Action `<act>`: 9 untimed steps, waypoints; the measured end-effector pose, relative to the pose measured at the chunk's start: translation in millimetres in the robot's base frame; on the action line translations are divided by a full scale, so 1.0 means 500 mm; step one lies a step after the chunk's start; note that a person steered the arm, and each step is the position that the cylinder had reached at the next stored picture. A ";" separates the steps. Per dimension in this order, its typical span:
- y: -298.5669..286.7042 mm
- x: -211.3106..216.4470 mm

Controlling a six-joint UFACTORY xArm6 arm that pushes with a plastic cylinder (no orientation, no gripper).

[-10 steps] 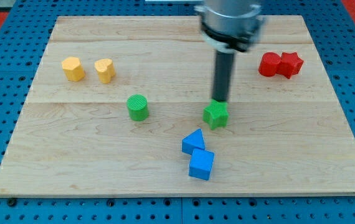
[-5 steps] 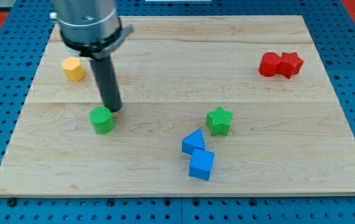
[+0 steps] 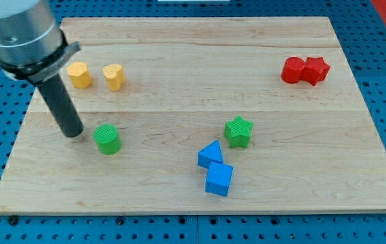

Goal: Move green blocks towards bottom right of the board

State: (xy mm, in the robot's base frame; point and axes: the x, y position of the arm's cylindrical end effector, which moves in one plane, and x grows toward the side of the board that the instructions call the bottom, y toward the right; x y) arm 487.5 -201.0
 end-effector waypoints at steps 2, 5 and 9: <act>0.125 0.015; 0.406 -0.037; 0.359 -0.033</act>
State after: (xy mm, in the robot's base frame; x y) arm 470.8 -21.8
